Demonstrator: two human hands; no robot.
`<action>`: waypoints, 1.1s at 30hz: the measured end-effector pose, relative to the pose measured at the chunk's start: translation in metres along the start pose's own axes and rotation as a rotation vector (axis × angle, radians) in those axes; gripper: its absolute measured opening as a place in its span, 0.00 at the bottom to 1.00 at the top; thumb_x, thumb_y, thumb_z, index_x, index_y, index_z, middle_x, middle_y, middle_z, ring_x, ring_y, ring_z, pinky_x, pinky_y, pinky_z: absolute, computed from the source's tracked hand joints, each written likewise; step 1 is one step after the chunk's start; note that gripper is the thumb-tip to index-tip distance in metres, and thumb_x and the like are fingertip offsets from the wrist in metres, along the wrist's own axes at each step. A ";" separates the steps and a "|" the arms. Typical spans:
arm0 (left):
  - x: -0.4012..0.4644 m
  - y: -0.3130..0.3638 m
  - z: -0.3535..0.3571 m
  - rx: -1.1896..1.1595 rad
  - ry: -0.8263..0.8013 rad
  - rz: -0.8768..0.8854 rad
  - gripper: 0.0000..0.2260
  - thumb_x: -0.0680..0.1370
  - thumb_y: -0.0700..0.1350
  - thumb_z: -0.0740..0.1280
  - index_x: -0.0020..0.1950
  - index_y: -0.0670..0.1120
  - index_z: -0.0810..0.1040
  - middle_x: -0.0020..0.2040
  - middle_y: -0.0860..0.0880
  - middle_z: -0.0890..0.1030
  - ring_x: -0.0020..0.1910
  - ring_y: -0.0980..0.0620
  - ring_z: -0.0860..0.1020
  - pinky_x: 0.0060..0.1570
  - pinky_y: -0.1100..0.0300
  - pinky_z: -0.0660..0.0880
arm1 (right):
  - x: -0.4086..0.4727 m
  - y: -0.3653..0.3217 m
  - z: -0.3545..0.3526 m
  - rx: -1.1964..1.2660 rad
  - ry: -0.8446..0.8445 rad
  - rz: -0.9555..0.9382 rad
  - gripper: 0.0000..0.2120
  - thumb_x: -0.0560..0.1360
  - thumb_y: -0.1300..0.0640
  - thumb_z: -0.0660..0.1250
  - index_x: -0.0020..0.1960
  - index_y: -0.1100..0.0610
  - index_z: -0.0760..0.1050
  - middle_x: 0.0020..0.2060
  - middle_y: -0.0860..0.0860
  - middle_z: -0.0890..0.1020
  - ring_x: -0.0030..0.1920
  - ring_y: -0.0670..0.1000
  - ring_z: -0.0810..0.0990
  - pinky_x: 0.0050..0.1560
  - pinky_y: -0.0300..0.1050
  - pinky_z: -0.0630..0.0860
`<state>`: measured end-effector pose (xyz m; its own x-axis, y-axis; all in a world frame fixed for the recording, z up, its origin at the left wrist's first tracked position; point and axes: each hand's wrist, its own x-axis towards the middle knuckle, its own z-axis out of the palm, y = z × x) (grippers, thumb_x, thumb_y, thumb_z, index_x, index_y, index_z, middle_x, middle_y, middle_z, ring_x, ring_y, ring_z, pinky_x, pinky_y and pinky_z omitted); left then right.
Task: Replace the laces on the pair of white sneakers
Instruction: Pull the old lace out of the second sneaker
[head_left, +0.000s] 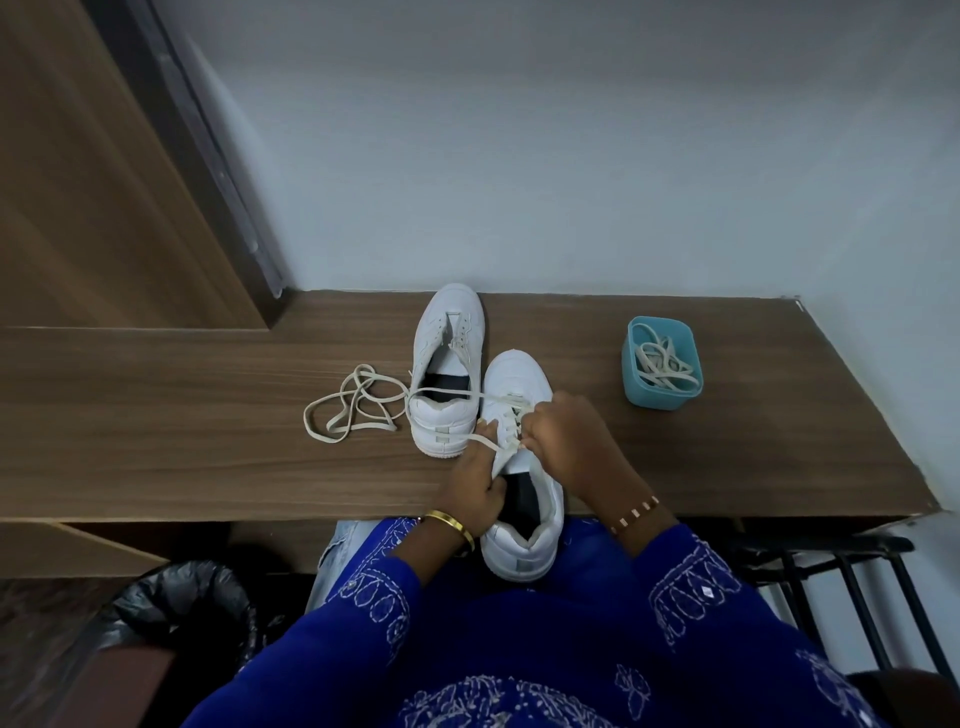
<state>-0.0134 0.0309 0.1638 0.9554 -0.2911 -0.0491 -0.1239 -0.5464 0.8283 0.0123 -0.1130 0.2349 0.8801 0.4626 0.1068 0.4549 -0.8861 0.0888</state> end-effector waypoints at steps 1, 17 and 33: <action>0.000 0.000 0.000 0.000 0.002 -0.005 0.33 0.68 0.41 0.52 0.74 0.39 0.52 0.75 0.41 0.55 0.75 0.48 0.52 0.68 0.71 0.44 | 0.001 0.000 -0.001 -0.033 -0.003 0.032 0.16 0.49 0.60 0.80 0.22 0.53 0.71 0.18 0.47 0.71 0.23 0.49 0.71 0.28 0.37 0.57; 0.003 -0.002 0.000 0.027 -0.038 -0.016 0.34 0.67 0.42 0.51 0.75 0.38 0.53 0.75 0.42 0.55 0.75 0.48 0.53 0.66 0.72 0.46 | -0.004 0.044 -0.020 1.461 -0.066 0.698 0.09 0.80 0.63 0.56 0.45 0.57 0.72 0.40 0.52 0.76 0.41 0.48 0.74 0.45 0.41 0.74; 0.000 -0.002 -0.002 0.008 -0.043 -0.048 0.33 0.69 0.41 0.52 0.75 0.40 0.52 0.76 0.43 0.54 0.76 0.48 0.51 0.69 0.69 0.45 | -0.001 0.004 -0.008 0.177 -0.182 0.058 0.10 0.78 0.60 0.56 0.51 0.61 0.75 0.48 0.56 0.80 0.48 0.56 0.78 0.46 0.45 0.68</action>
<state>-0.0122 0.0334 0.1628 0.9479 -0.2979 -0.1130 -0.0804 -0.5665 0.8201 0.0118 -0.1168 0.2435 0.9082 0.4118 -0.0744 0.4053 -0.9099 -0.0887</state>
